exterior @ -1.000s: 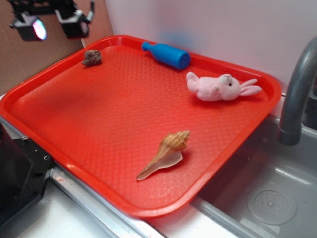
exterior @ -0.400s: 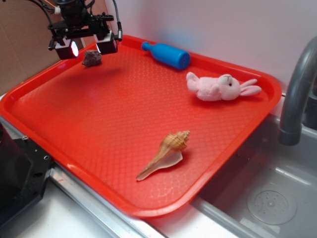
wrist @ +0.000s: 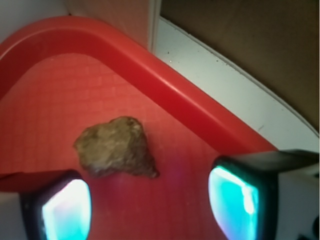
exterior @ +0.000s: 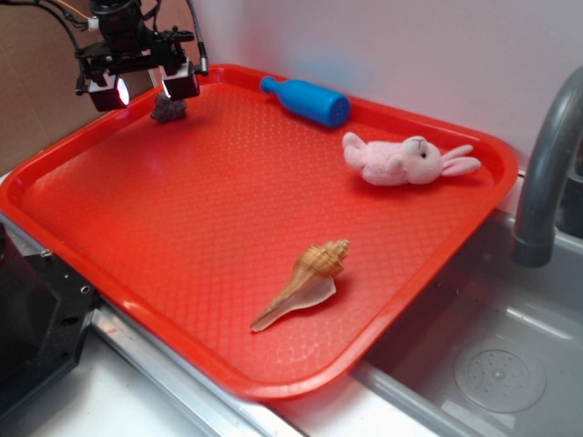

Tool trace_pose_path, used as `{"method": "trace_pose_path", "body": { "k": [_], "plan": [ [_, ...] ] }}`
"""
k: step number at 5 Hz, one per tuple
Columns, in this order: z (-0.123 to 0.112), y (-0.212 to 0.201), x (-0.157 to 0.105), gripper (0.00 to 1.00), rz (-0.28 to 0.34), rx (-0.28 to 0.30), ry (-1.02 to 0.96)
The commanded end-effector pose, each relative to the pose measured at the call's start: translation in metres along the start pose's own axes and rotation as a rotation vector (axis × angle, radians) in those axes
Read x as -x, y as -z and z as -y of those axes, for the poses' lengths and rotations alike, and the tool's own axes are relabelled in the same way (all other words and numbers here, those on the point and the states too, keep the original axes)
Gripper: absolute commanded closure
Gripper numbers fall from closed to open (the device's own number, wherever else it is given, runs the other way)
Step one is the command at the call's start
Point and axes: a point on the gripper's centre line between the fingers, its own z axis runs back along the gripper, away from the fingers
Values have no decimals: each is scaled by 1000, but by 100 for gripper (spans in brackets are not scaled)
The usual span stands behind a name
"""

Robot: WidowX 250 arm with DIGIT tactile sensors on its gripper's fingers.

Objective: Grab the rock.

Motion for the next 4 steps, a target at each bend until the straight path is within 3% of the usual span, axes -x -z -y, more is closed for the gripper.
{"method": "trace_pose_path", "body": {
  "k": [1, 2, 3, 4],
  "plan": [
    [1, 18, -2, 0, -3, 24, 32],
    [3, 24, -9, 100, -15, 20, 9],
    [0, 1, -4, 100, -60, 20, 53],
    [5, -49, 8, 100, -60, 70, 133]
  ]
}}
